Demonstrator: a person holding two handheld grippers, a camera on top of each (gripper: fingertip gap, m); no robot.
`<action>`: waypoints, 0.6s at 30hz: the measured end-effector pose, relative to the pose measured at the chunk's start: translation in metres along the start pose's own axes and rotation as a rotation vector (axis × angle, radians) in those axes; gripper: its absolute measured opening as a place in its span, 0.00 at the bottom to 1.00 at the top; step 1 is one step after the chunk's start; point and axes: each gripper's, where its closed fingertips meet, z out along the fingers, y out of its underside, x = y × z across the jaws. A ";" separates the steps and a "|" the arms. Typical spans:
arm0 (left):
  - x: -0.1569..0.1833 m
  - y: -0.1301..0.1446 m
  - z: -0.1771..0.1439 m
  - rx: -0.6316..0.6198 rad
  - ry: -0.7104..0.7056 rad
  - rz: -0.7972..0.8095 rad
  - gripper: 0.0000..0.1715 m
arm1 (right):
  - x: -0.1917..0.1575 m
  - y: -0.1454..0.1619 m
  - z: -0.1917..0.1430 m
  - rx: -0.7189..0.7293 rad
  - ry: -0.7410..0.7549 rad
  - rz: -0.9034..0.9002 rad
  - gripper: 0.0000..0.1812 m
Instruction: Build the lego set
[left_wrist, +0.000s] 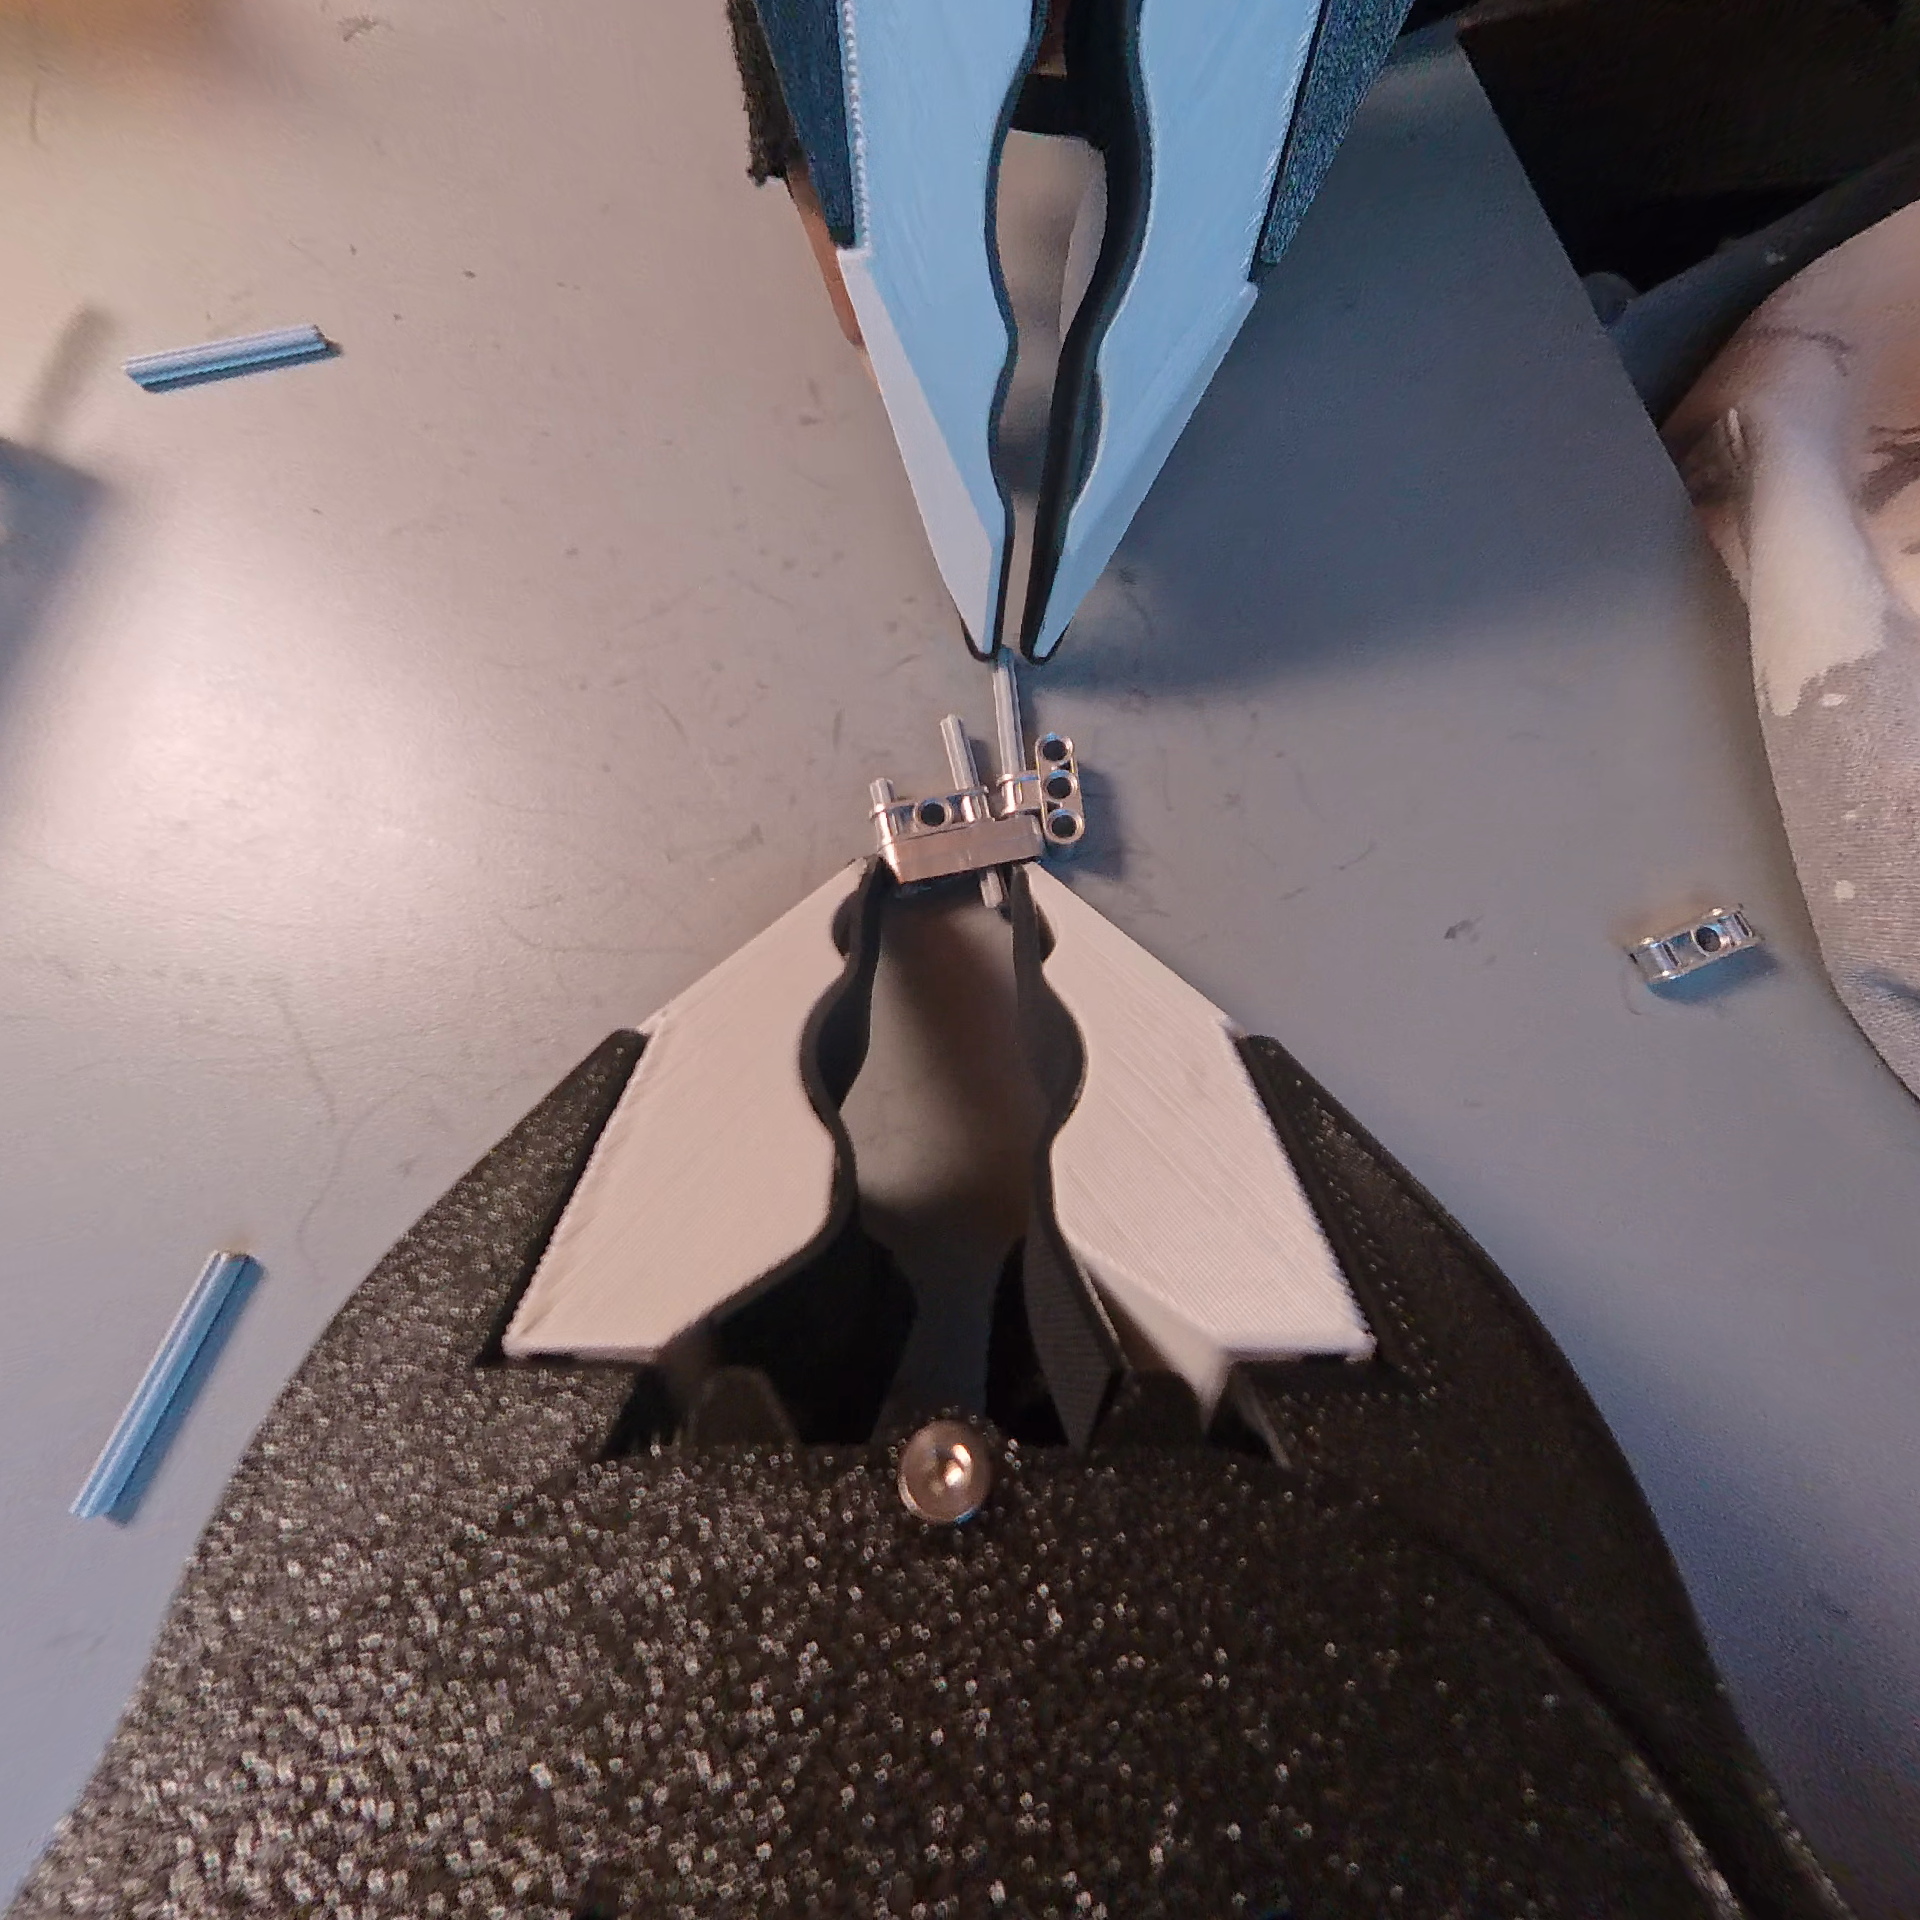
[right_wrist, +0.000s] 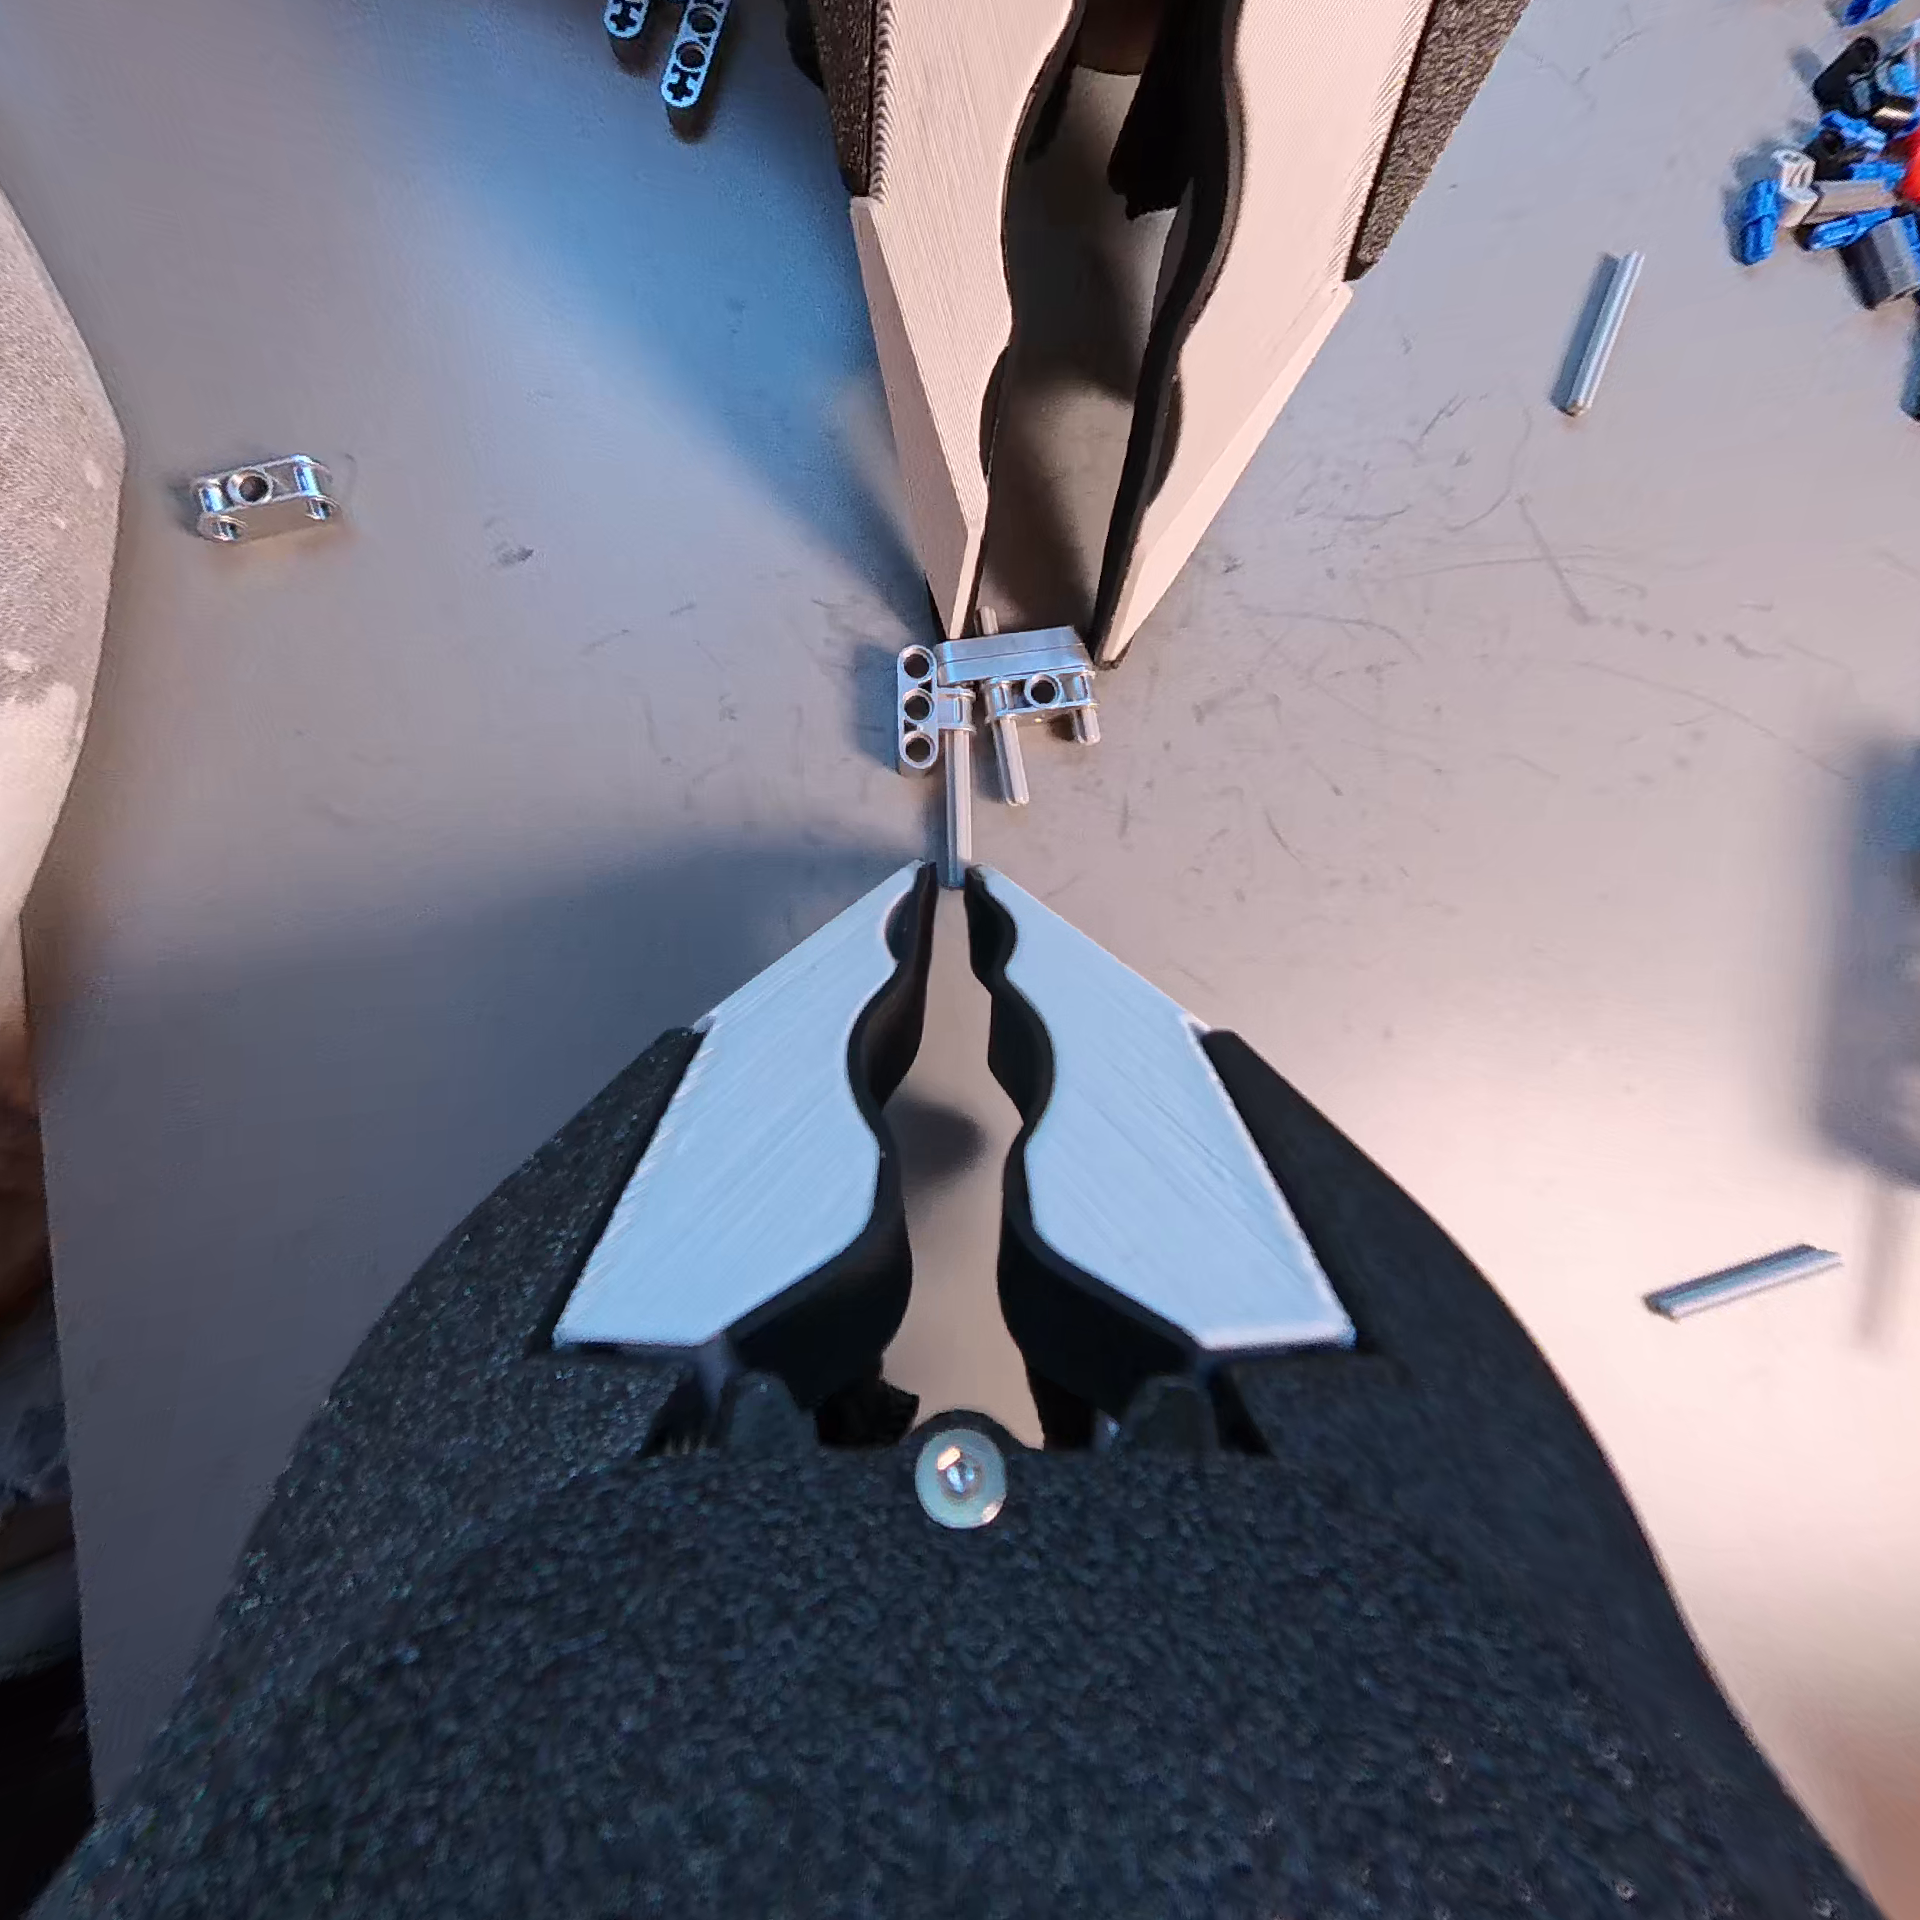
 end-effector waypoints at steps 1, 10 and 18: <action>0.000 0.000 0.000 0.000 0.000 0.001 0.13 | 0.000 0.000 0.001 -0.003 0.000 0.000 0.01; 0.001 -0.001 0.001 0.005 -0.002 0.004 0.12 | 0.001 0.000 0.004 -0.008 0.000 0.018 0.01; 0.002 0.000 0.000 -0.008 -0.019 -0.016 0.12 | 0.002 0.001 0.003 -0.018 0.080 0.037 0.01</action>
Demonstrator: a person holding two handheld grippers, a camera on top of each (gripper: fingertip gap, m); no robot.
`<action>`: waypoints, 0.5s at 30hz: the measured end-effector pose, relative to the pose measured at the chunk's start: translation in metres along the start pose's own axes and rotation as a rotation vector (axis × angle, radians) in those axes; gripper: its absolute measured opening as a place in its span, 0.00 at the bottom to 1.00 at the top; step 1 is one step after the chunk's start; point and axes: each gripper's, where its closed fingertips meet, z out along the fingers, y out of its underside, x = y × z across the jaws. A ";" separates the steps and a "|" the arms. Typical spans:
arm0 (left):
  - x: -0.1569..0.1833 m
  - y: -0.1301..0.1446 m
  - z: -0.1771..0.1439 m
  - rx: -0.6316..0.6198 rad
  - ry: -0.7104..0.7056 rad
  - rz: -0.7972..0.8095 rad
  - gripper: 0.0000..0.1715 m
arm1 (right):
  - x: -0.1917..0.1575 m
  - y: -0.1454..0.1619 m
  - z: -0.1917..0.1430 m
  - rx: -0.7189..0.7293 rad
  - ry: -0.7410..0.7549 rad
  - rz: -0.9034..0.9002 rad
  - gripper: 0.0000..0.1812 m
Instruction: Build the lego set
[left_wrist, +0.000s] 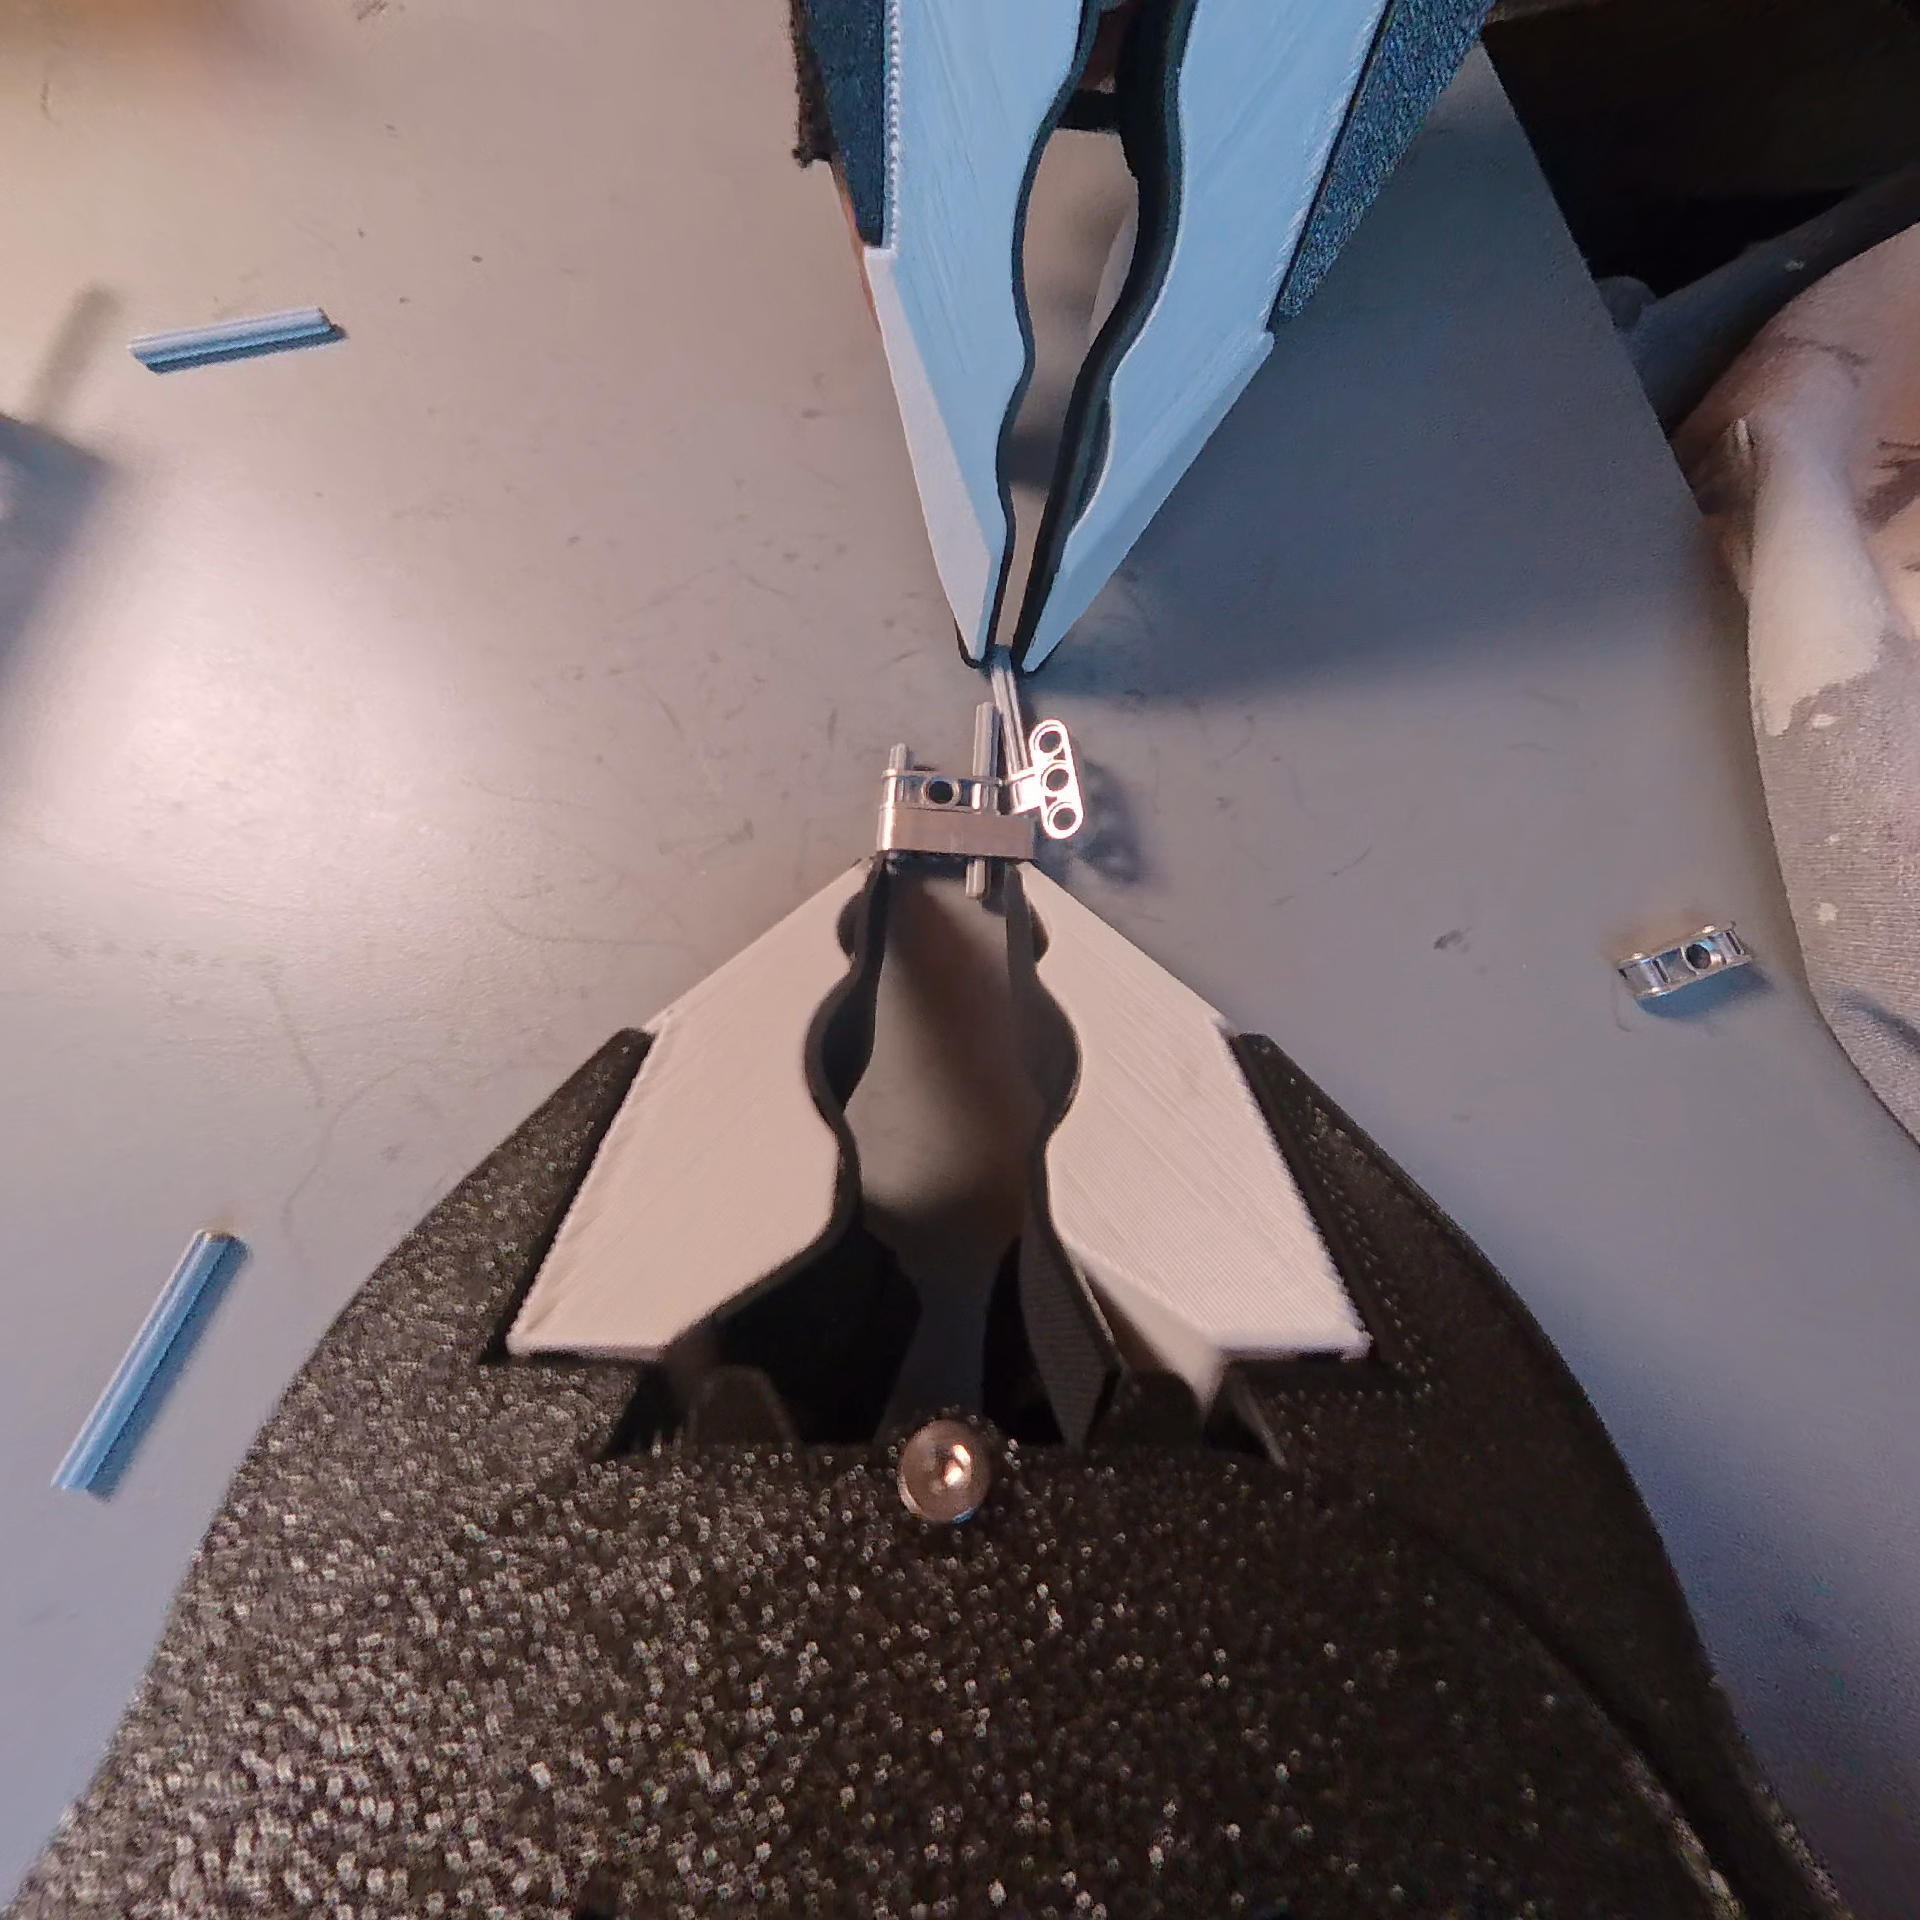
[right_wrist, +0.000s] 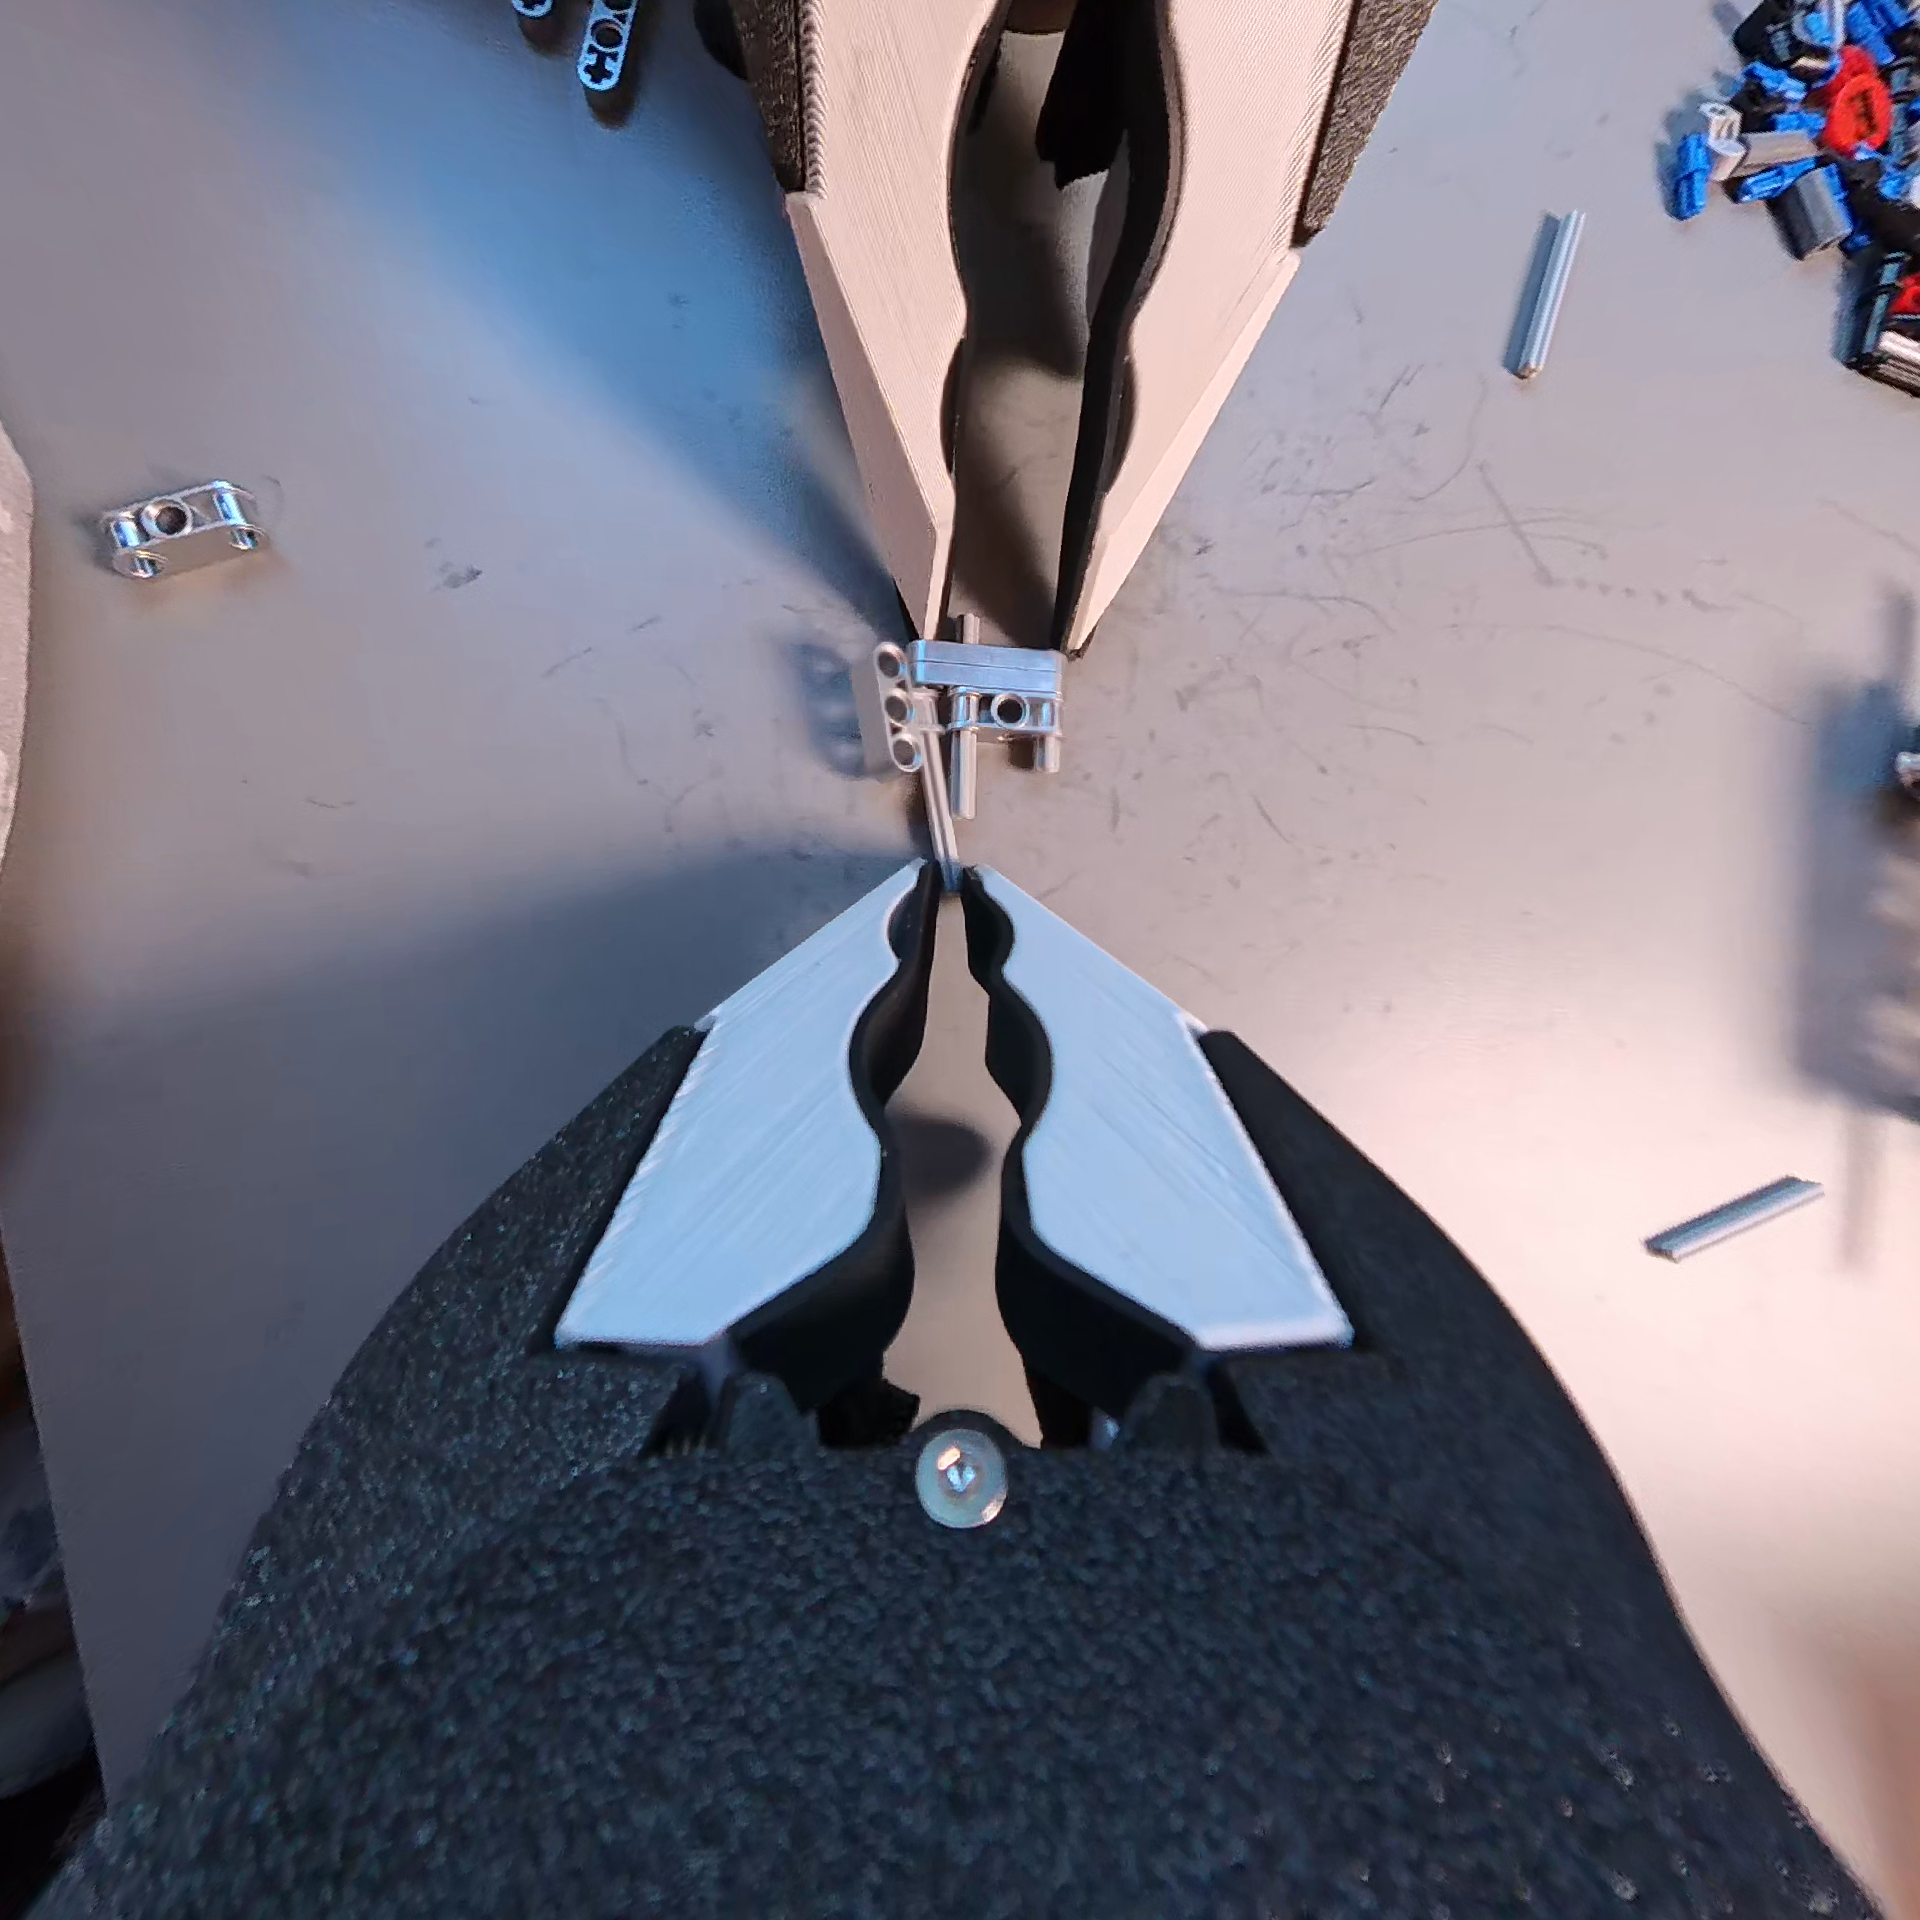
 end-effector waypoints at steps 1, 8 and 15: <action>0.000 0.000 0.000 0.000 0.001 -0.003 0.12 | 0.000 0.000 0.000 0.000 0.014 -0.003 0.01; -0.002 0.003 -0.006 0.005 -0.009 -0.031 0.12 | -0.002 0.003 -0.003 0.002 0.058 -0.004 0.03; -0.005 0.001 -0.001 0.002 -0.007 -0.006 0.15 | -0.003 0.000 -0.001 0.012 0.025 0.017 0.02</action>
